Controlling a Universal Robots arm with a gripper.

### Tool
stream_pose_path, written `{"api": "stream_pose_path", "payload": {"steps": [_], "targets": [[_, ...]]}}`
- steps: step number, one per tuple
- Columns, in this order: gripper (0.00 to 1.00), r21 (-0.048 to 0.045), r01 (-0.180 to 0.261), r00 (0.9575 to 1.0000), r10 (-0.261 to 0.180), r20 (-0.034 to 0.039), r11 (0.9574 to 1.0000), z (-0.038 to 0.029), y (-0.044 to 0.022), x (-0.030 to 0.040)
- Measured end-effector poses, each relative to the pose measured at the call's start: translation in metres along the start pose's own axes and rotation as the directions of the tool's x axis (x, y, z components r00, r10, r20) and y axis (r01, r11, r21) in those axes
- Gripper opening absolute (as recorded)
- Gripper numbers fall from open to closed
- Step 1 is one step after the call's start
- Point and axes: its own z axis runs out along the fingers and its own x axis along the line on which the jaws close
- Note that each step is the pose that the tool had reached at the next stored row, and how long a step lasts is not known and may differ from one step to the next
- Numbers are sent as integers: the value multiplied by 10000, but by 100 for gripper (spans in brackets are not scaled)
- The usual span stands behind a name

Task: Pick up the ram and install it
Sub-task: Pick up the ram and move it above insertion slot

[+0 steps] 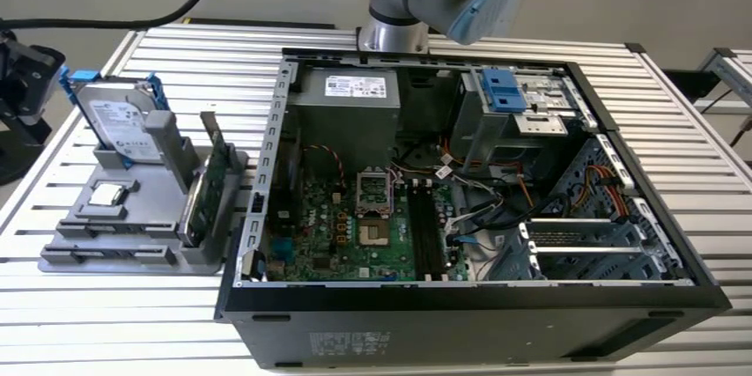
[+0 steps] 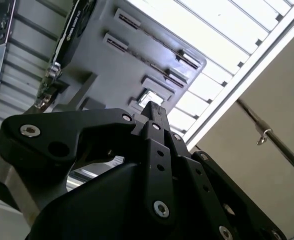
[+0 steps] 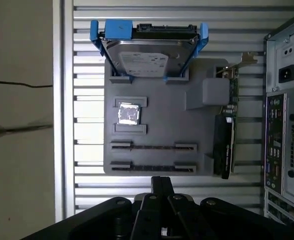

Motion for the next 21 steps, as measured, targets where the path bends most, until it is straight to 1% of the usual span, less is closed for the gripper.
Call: {"api": "stream_pose_path", "payload": {"steps": [21], "targets": [[0, 6, -512, 9987, 512, 20, 9987, 16, -1, 0]]}}
